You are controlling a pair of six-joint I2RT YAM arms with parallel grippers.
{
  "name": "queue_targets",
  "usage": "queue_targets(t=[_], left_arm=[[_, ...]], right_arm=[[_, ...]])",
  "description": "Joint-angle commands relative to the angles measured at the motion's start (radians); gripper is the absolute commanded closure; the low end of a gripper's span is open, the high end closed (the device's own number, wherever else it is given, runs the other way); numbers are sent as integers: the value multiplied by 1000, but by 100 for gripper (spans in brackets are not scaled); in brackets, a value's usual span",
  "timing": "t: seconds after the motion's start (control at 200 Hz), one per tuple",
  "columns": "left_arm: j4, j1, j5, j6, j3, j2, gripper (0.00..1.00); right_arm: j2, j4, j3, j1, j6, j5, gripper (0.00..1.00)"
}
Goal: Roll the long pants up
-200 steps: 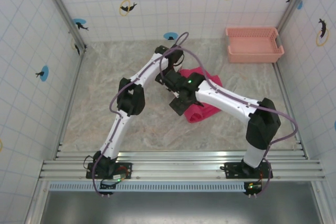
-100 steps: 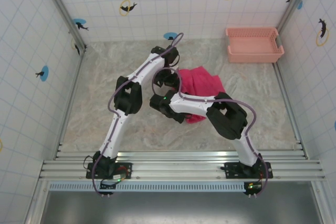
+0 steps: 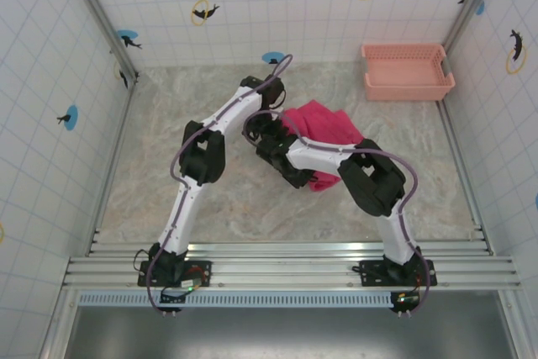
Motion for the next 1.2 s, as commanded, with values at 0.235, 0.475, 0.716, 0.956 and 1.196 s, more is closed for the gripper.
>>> queue_targets(t=[0.235,0.475,0.716,0.956,1.196], left_arm=[[-67,72,-190,64,-79,-254,3],[-68,83,-277,89,-160,-391,3],[-29,74,-239,82,-276,-419,3],[-41,42,-238,91,-332,-422,2],[-47,6,-232,102,-321,-400,3]], right_arm=[[-36,119,38,-135,-116,-1197,82],[-94,172,137,-130,-34,-1521,80],[12,486,-124,-297,157,-1550,80],[175,382,-104,-314,111,-1498,79],[210,456,-129,-329,189,-1484,75]])
